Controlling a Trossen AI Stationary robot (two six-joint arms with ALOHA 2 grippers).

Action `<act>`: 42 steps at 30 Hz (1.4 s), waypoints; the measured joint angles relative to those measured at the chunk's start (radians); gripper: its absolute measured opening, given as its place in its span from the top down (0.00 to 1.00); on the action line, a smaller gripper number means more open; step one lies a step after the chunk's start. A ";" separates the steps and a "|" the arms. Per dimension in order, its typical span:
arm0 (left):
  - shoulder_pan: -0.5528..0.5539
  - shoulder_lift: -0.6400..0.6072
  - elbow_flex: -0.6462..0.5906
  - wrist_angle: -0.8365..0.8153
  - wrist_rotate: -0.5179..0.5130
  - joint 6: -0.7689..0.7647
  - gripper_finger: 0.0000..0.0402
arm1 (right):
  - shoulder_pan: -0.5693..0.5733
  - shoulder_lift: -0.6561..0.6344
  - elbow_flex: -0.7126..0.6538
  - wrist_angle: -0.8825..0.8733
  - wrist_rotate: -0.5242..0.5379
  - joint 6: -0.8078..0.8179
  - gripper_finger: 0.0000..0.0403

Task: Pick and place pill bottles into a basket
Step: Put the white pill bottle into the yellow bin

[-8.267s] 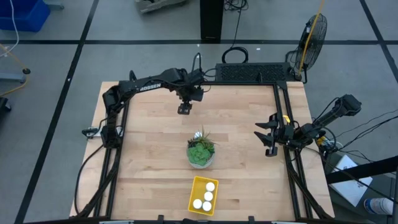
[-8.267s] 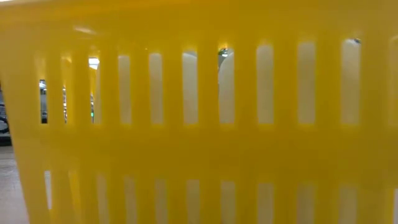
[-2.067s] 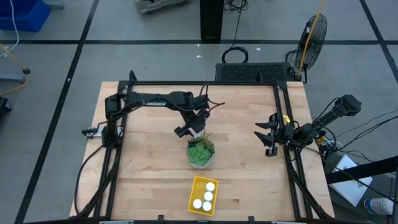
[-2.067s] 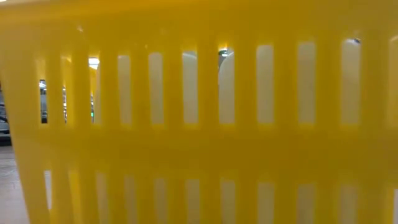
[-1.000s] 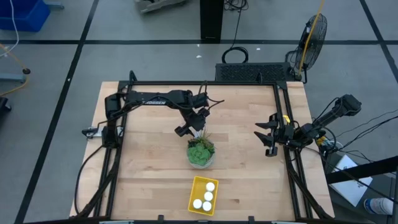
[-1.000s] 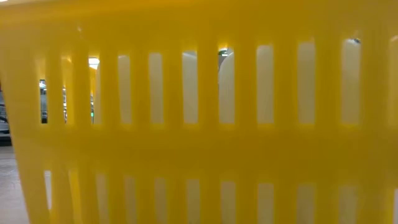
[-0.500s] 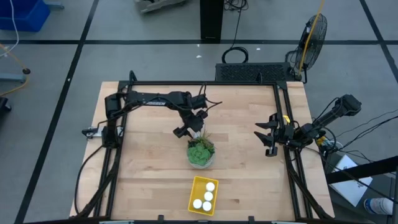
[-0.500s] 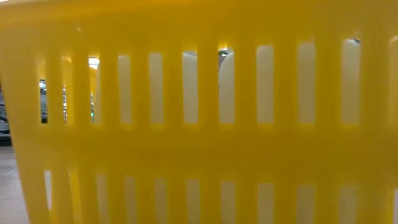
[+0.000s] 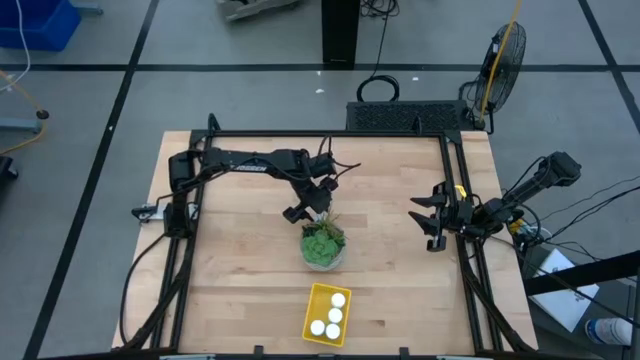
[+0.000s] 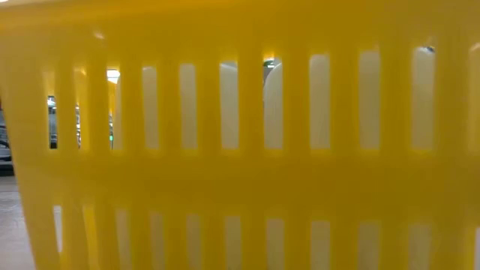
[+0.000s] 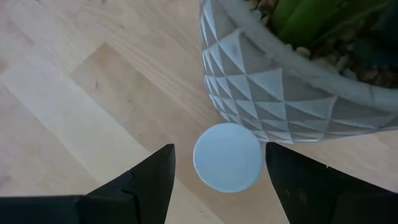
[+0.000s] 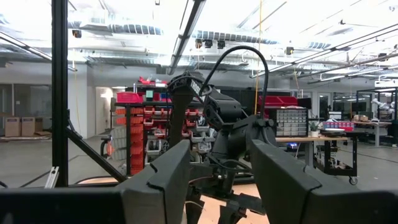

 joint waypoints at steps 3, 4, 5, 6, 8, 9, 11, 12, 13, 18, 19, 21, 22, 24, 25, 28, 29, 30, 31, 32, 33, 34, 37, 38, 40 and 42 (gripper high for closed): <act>0.001 0.000 0.000 0.000 0.000 -0.014 0.37 | 0.000 0.000 0.000 0.000 0.000 0.000 0.60; 0.001 0.000 0.000 -0.002 -0.001 -0.021 0.37 | 0.000 0.000 0.000 0.000 0.000 0.000 0.60; 0.002 0.000 0.000 -0.005 -0.001 -0.027 0.37 | 0.000 0.000 0.000 0.000 0.000 0.000 0.60; 0.002 0.000 0.000 -0.007 -0.002 -0.032 0.38 | 0.000 0.000 0.000 0.000 0.000 0.000 0.60; 0.001 0.000 0.000 -0.007 -0.001 -0.034 0.40 | 0.000 0.000 0.000 0.000 0.000 0.000 0.60; 0.001 0.000 0.000 -0.007 -0.001 -0.034 0.42 | 0.000 0.000 0.000 0.000 0.000 0.000 0.60; 0.001 0.000 0.000 -0.010 -0.001 -0.034 0.46 | 0.000 0.000 0.000 0.000 0.000 0.000 0.60; 0.001 0.000 0.000 -0.014 -0.001 -0.034 0.48 | 0.000 0.000 0.000 0.000 0.000 0.000 0.60; 0.001 0.000 0.000 -0.020 -0.001 -0.033 0.50 | 0.000 0.000 0.000 0.000 0.000 0.000 0.60; 0.002 0.000 0.000 -0.029 0.000 -0.022 0.60 | 0.000 0.000 0.000 0.000 0.000 0.000 0.60; 0.003 0.000 0.000 -0.029 0.000 -0.021 0.61 | 0.000 0.000 0.000 0.000 0.000 0.000 0.60; 0.002 0.000 0.001 -0.029 -0.001 -0.018 0.62 | 0.000 0.000 0.000 0.000 0.000 0.000 0.60; 0.002 0.000 0.001 -0.028 -0.005 -0.018 0.61 | 0.000 0.000 0.000 0.000 0.000 0.000 0.60; 0.002 0.000 0.001 -0.027 -0.024 -0.019 0.60 | 0.000 0.000 0.000 0.000 0.000 0.000 0.60; 0.002 0.000 0.002 -0.026 -0.033 -0.019 0.60 | 0.000 0.000 0.000 0.000 0.000 0.000 0.60; 0.008 -0.009 0.003 -0.028 -0.041 -0.021 0.61 | 0.000 0.000 0.000 0.000 0.000 0.000 0.60; 0.011 -0.017 0.003 -0.029 -0.050 -0.022 0.62 | 0.000 0.000 0.000 0.000 0.000 0.000 0.60; 0.015 -0.024 0.003 -0.024 -0.055 -0.023 0.63 | 0.000 0.000 0.000 0.000 0.000 0.000 0.60; 0.019 -0.035 0.003 -0.021 -0.061 -0.022 0.63 | 0.000 0.000 0.000 0.000 0.000 0.000 0.60; 0.023 -0.045 0.003 -0.021 -0.071 -0.023 0.63 | 0.000 0.000 0.000 0.000 0.000 0.000 0.60; 0.028 -0.057 0.003 -0.021 -0.075 -0.028 0.63 | 0.000 0.000 0.000 -0.001 0.000 0.000 0.60; 0.034 -0.070 0.003 -0.021 -0.085 -0.041 0.63 | 0.000 0.000 0.000 -0.002 0.000 0.000 0.60; 0.055 -0.111 0.003 -0.020 -0.094 -0.071 0.63 | 0.000 0.000 0.000 -0.005 0.000 0.000 0.60; 0.061 -0.125 0.003 -0.019 -0.097 -0.079 0.63 | 0.000 0.000 0.000 -0.007 0.000 0.000 0.60; 0.072 -0.158 0.003 -0.018 -0.109 -0.100 0.62 | 0.000 0.000 0.000 -0.007 0.000 0.000 0.60; 0.078 -0.190 0.003 -0.018 -0.114 -0.126 0.62 | 0.000 0.000 0.000 -0.008 0.000 0.000 0.60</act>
